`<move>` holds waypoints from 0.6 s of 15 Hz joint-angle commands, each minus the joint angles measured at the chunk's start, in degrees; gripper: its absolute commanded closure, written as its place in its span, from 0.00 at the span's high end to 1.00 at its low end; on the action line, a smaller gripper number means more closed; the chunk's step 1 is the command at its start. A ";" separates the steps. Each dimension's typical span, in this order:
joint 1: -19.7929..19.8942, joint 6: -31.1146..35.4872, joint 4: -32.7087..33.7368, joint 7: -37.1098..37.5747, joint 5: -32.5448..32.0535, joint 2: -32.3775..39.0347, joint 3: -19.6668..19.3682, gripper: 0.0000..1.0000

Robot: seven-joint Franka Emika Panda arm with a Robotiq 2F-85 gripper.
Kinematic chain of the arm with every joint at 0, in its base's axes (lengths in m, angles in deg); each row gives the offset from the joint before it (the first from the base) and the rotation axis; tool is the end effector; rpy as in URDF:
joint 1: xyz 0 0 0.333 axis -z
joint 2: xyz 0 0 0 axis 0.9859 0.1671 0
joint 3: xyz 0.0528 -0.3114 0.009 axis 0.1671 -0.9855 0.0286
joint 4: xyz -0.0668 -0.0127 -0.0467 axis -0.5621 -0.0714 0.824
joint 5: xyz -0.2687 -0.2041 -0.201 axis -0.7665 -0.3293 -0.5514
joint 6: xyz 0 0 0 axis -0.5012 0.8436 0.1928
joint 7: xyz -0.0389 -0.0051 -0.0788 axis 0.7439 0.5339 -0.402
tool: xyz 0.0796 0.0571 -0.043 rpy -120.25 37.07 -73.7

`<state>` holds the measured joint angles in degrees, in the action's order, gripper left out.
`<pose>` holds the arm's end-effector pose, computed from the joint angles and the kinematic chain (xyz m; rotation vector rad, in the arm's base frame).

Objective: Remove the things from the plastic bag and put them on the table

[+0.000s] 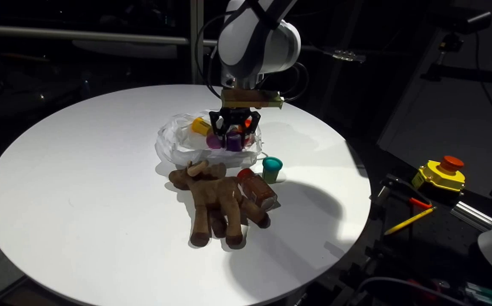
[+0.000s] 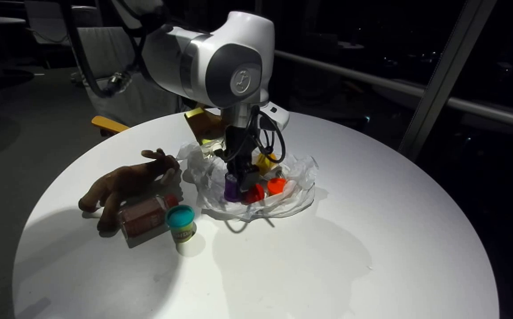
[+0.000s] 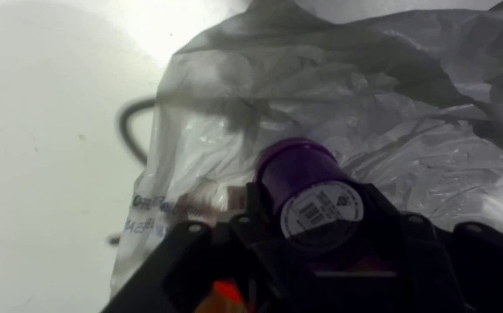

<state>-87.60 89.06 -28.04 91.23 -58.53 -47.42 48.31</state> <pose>0.6269 -0.0003 0.1275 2.9853 -0.9766 -0.0166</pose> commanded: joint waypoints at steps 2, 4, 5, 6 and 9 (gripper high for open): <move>-3.04 1.70 -2.01 3.43 -1.92 -2.16 -2.89 0.23; -4.41 2.07 -3.82 4.92 -2.77 -3.83 -4.25 0.25; -5.08 2.37 -5.26 5.98 -3.26 -5.29 -4.90 0.24; -5.64 2.61 -6.73 7.04 -3.95 -6.77 -5.56 0.24; -6.11 1.99 -13.10 8.95 -5.35 -13.52 -6.56 0.24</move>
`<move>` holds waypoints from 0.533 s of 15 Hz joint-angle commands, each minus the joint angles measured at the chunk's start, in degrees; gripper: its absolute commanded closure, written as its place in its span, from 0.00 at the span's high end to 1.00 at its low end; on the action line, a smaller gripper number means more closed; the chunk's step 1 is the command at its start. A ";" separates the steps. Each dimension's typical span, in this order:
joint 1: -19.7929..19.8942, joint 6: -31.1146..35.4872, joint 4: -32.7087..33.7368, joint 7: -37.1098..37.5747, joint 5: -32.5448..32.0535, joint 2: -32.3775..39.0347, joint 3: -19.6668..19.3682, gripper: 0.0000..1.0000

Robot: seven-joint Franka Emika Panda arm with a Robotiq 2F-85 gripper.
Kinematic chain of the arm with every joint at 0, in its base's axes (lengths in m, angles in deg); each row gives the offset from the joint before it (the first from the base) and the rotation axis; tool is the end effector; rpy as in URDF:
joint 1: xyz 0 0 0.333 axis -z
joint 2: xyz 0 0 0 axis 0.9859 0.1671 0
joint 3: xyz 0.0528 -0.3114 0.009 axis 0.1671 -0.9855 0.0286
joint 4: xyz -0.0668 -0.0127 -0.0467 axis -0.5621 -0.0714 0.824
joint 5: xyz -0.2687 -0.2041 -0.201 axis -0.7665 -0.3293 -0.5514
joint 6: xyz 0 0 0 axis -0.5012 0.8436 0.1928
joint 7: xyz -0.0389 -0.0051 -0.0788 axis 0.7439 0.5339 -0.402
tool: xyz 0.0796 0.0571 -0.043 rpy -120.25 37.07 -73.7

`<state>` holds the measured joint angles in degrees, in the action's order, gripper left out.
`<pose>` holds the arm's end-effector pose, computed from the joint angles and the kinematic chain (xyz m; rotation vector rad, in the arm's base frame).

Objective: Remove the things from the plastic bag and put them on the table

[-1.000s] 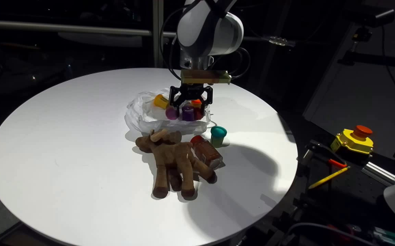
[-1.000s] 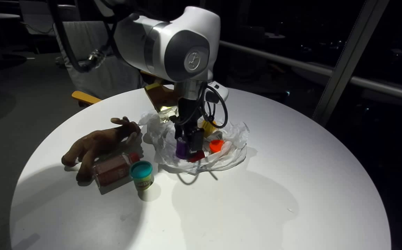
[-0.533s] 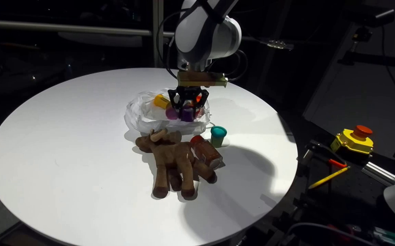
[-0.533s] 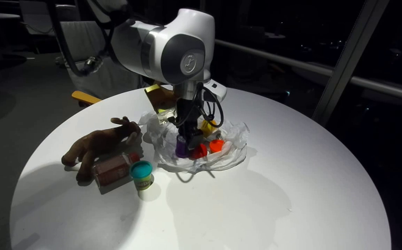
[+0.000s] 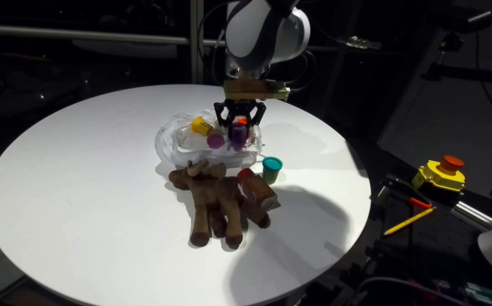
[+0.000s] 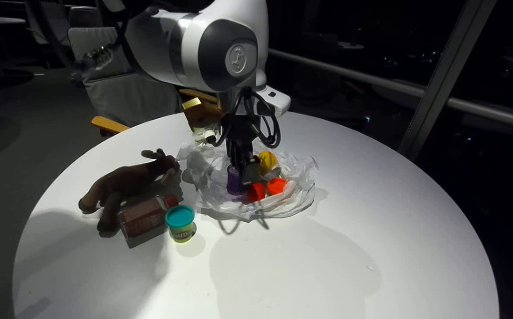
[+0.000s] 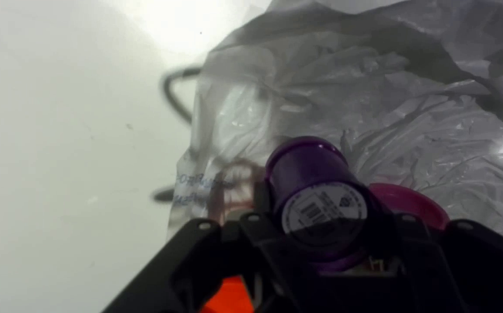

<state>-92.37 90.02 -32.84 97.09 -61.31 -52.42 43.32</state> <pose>0.6143 -0.0018 0.1579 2.9042 -1.0389 0.0580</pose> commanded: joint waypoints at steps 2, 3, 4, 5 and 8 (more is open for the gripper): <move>-1.07 1.61 -13.69 4.24 -4.48 -13.23 -2.41 0.24; -0.40 1.84 -15.90 4.31 -5.27 -14.98 -2.44 0.24; 0.26 2.08 -17.82 4.48 -5.96 -16.46 -2.49 0.24; 1.41 2.94 -19.50 3.86 -6.15 -17.07 -2.27 0.24; 4.40 6.47 -21.17 2.32 -4.88 -14.80 -0.96 0.23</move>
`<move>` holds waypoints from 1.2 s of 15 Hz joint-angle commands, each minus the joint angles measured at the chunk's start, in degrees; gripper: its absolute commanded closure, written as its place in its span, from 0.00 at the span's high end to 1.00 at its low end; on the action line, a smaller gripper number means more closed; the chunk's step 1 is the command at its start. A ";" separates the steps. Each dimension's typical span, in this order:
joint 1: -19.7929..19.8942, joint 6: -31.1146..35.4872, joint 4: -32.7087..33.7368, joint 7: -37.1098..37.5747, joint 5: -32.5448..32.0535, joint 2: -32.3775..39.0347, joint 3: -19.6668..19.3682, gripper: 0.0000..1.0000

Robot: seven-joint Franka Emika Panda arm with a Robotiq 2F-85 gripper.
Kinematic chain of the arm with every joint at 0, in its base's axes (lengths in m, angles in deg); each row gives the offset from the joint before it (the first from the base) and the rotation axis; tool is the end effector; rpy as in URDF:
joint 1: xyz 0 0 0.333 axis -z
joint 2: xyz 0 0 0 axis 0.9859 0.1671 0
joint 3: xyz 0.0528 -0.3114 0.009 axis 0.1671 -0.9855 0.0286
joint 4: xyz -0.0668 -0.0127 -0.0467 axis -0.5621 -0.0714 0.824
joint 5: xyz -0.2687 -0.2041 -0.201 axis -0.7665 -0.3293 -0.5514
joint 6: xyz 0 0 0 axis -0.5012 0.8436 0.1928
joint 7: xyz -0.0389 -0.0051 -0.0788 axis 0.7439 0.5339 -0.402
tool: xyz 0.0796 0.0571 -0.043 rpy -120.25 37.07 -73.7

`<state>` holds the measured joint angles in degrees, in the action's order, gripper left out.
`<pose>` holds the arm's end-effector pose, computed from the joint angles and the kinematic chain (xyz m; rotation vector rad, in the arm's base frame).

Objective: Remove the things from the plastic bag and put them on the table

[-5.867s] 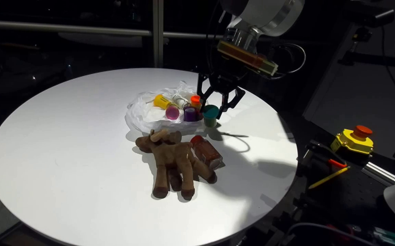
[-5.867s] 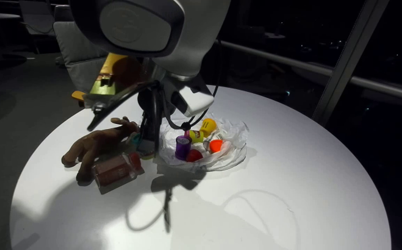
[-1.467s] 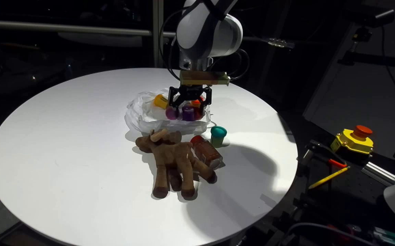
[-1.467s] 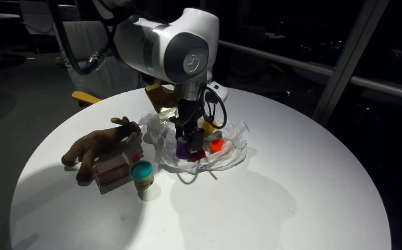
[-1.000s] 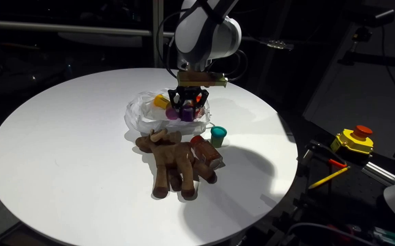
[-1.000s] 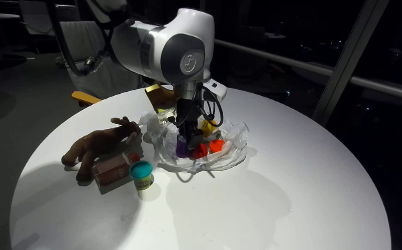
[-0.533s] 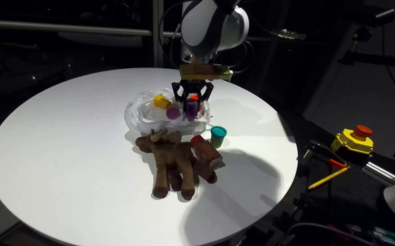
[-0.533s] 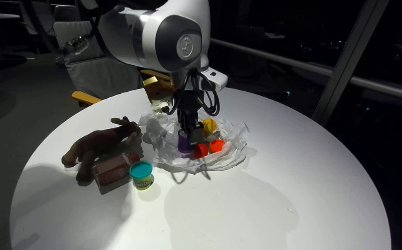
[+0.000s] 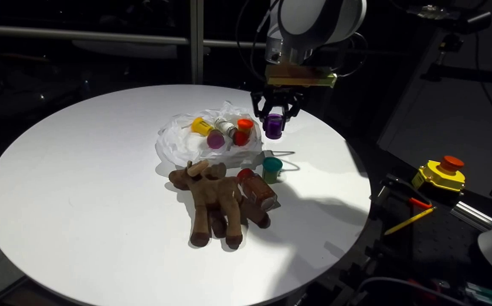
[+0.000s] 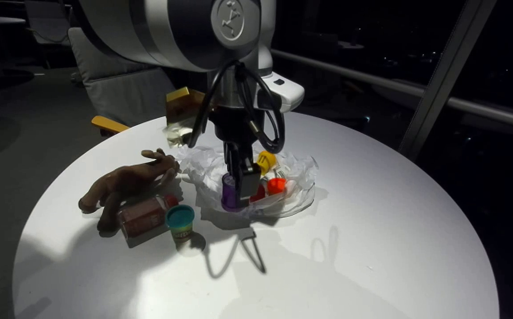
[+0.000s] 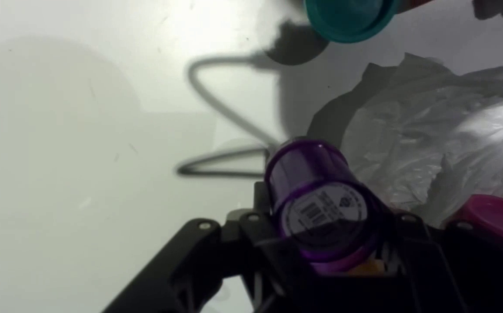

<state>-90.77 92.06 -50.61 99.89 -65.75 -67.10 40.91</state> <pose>0.5334 -0.0436 0.1976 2.8462 -1.1452 0.0272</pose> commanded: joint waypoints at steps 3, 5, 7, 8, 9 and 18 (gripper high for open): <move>4.37 10.89 -3.13 -0.68 0.67 6.04 2.32 0.23; 3.73 14.37 -2.41 -0.04 0.49 10.11 1.56 0.23; 2.63 17.71 -2.46 -0.26 0.99 12.14 0.82 0.23; 1.93 19.00 -2.99 -0.21 0.93 11.16 0.15 0.24; 0.96 20.34 -3.62 0.08 0.71 10.44 -0.68 0.73; -14.19 20.70 -3.82 1.62 -1.09 3.85 -11.60 1.00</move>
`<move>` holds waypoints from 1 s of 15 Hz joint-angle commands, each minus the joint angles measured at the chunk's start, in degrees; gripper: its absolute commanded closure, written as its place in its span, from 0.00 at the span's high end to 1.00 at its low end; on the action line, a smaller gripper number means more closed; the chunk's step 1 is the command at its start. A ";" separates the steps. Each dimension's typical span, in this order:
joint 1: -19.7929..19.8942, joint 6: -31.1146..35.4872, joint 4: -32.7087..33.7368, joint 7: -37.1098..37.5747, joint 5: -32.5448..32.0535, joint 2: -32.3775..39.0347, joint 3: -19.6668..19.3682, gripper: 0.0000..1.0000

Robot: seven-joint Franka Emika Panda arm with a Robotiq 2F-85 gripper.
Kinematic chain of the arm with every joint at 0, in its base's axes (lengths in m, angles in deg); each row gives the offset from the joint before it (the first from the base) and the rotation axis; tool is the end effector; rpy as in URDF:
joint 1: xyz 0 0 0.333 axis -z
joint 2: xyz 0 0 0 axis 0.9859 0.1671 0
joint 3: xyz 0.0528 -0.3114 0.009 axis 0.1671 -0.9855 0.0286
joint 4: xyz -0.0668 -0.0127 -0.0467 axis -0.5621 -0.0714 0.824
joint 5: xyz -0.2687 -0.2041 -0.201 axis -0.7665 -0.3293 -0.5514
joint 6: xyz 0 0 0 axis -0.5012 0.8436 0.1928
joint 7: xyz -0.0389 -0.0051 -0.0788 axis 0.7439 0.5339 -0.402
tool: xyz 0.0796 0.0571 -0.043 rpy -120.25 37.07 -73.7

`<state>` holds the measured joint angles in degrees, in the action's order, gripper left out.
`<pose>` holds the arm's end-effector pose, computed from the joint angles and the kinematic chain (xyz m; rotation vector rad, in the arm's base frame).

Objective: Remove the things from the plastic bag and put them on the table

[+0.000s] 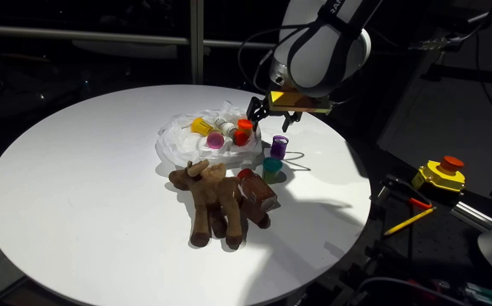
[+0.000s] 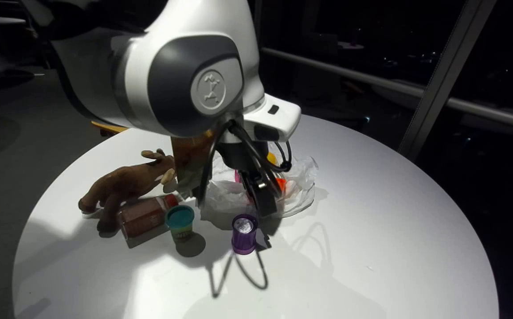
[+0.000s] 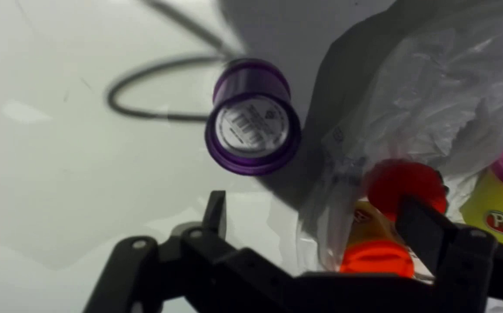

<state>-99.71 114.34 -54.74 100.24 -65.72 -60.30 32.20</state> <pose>0.5272 -0.0483 0.1641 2.8212 -1.0681 0.3997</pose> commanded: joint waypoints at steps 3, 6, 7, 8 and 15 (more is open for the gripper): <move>-6.27 -2.95 4.62 0.33 -1.52 -1.50 -0.56 1.00; -5.69 -5.18 11.35 0.65 -1.78 4.05 1.85 1.00; -4.48 -4.82 13.62 0.30 -1.26 6.24 3.35 1.00; -3.76 -4.54 15.56 0.21 -0.77 8.09 4.31 1.00; -1.17 -3.50 26.75 0.77 1.53 18.74 5.33 1.00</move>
<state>-101.89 110.16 -33.41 100.34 -65.56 -45.40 37.37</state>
